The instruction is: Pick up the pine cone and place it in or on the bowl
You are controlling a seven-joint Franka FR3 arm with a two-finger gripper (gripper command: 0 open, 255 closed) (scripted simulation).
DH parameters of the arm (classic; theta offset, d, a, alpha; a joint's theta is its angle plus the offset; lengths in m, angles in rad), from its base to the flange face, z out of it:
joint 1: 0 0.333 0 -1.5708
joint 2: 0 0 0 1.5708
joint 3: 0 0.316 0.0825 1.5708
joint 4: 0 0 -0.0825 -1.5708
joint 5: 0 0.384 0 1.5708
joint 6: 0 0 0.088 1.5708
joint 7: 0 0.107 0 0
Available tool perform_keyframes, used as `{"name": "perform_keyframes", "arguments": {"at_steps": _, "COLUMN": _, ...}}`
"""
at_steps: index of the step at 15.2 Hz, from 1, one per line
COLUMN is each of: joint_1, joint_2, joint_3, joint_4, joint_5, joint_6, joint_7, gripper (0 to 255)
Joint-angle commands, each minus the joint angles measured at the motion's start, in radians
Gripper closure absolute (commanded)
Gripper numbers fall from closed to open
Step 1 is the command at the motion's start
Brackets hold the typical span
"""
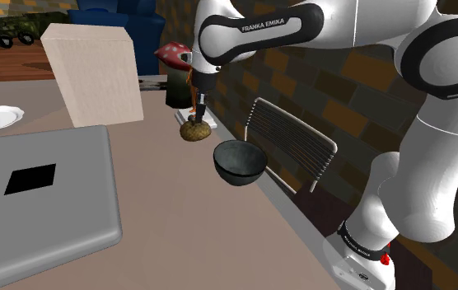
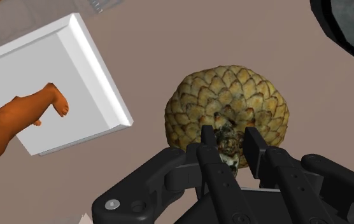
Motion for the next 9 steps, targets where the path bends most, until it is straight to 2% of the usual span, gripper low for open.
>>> {"name": "perform_keyframes", "arguments": {"at_steps": 1, "joint_1": 0.0, "joint_2": -0.004, "joint_3": 0.0, "joint_4": 0.024, "joint_5": -0.002, "joint_6": -0.028, "joint_7": 0.002, "gripper": 255}}
{"name": "perform_keyframes", "arguments": {"at_steps": 9, "joint_1": -0.001, "joint_2": -0.012, "joint_3": -0.002, "joint_4": 0.121, "joint_5": -0.007, "joint_6": -0.133, "joint_7": 0.01, "gripper": 255}}
